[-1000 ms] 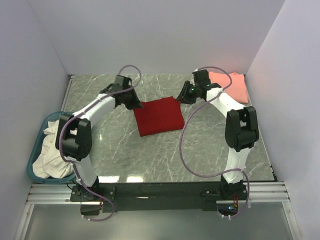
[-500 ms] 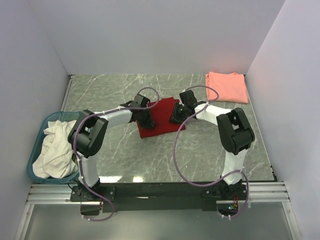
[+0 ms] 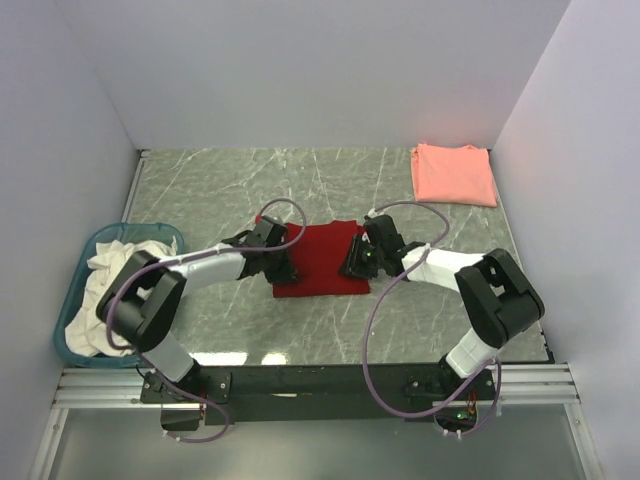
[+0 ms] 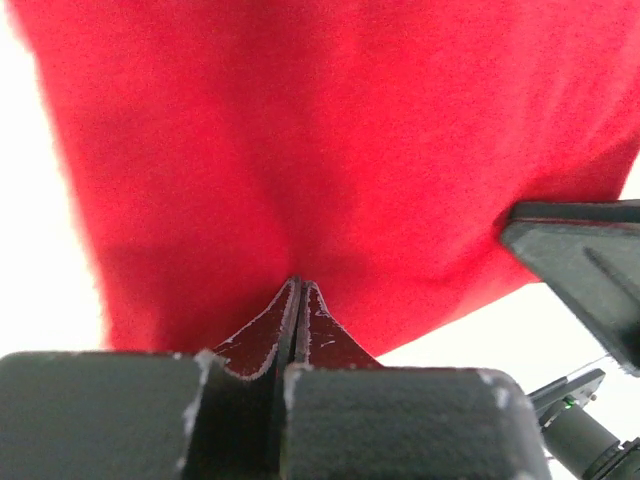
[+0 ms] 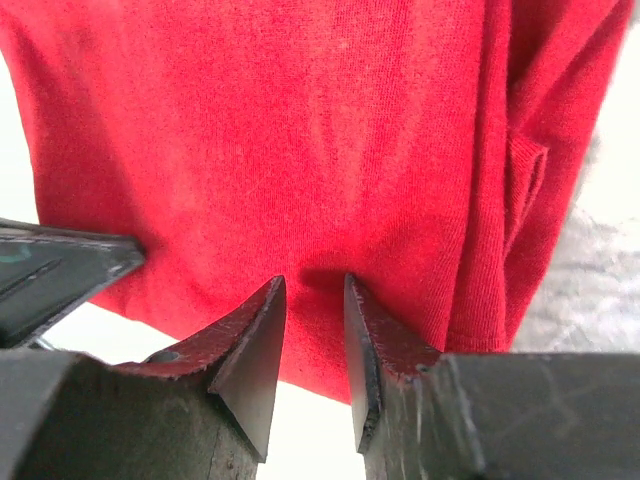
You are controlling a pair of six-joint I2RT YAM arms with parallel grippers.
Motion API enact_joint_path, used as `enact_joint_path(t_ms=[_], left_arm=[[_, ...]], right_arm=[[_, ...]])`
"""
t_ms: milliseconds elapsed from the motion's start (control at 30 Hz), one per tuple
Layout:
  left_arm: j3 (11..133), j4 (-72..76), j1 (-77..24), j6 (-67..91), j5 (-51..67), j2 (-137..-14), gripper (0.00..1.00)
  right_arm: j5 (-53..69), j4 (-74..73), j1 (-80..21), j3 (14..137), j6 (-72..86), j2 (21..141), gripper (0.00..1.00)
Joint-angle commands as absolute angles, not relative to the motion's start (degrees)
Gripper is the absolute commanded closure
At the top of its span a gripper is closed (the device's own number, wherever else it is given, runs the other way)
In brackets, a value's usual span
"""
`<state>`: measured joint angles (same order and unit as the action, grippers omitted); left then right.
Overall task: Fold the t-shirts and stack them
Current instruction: Fold the tshirt
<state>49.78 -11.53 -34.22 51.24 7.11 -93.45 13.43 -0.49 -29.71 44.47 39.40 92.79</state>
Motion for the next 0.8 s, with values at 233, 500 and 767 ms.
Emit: enact_joint_path(t_ms=[233, 500, 767], left_arm=[[43.4, -16.6, -34.3, 52.4, 0.2, -82.0, 0.96], [37.1, -11.9, -34.1, 54.6, -0.5, -84.5, 0.98], [41.1, -17.3, -34.1, 52.3, 0.1, -81.8, 0.98]], right_arm=[[13.1, -3.5, -29.7, 42.6, 39.6, 87.7, 0.62], [13.6, -3.3, -29.7, 42.4, 39.5, 88.1, 0.62], [9.7, -8.4, -28.0, 45.3, 36.9, 83.5, 0.55]])
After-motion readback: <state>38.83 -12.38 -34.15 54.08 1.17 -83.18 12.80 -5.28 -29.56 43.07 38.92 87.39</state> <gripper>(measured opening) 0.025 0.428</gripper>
